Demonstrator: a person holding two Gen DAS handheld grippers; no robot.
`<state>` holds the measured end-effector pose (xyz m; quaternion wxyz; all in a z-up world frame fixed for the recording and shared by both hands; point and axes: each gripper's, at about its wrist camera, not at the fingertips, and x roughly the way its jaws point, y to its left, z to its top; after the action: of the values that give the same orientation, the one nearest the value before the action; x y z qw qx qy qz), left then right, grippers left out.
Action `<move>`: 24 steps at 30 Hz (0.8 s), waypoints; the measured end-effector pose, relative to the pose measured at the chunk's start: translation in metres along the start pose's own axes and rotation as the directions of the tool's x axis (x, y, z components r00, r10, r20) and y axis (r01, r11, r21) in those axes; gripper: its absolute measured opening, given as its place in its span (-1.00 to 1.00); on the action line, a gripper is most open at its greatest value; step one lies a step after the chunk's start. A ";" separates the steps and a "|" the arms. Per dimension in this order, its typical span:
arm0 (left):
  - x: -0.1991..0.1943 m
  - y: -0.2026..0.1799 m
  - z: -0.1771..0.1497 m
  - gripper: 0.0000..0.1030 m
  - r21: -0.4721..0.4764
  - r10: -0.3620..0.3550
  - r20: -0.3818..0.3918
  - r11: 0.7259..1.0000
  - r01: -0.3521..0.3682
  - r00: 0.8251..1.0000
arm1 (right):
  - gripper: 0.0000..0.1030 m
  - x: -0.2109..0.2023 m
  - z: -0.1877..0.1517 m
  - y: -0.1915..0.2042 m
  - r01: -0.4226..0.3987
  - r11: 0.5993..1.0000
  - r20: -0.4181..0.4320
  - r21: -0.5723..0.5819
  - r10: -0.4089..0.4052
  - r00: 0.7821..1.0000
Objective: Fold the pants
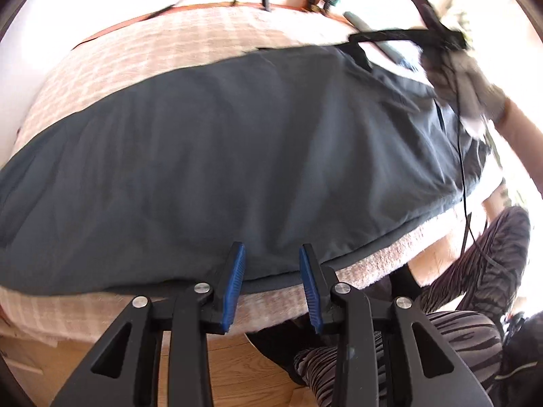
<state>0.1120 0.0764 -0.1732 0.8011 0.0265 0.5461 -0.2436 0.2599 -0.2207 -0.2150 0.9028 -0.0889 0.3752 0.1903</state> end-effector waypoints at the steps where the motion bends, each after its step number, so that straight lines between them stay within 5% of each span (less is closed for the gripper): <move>1: -0.007 0.008 -0.003 -0.41 -0.034 -0.003 0.018 0.999 0.004 1.000 | 0.05 -0.012 -0.002 0.006 -0.016 1.000 0.018 -0.005 0.016 1.000; 7: -0.047 0.071 -0.030 -0.41 -0.286 0.036 0.118 0.958 -0.001 0.992 | 0.11 -0.055 -0.024 0.055 -0.131 0.990 0.072 -0.043 0.134 0.988; 13: -0.075 0.150 -0.073 -0.41 -0.556 0.089 0.207 0.830 0.042 0.974 | 0.28 -0.064 -0.051 0.108 -0.207 0.972 0.041 -0.111 0.212 0.976; 15: -0.081 0.174 -0.080 -0.41 -0.606 0.103 0.218 0.794 0.052 0.970 | 0.28 -0.062 -0.060 0.123 -0.222 0.965 0.023 -0.136 0.227 0.974; 17: -0.085 0.202 -0.088 -0.05 -0.667 0.119 0.231 0.742 0.068 0.966 | 0.28 -0.061 -0.066 0.138 -0.230 0.959 0.011 -0.165 0.235 0.972; 24: -0.085 0.273 -0.107 -0.05 -0.804 0.175 0.296 0.577 0.146 0.939 | 0.28 -0.060 -0.069 0.165 -0.229 0.945 -0.007 -0.233 0.234 0.972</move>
<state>0.1094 0.3804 -0.2015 0.8068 -0.3833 0.4477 0.0412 0.1089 -0.1074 -0.2239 0.8615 -0.1473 0.3486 0.3385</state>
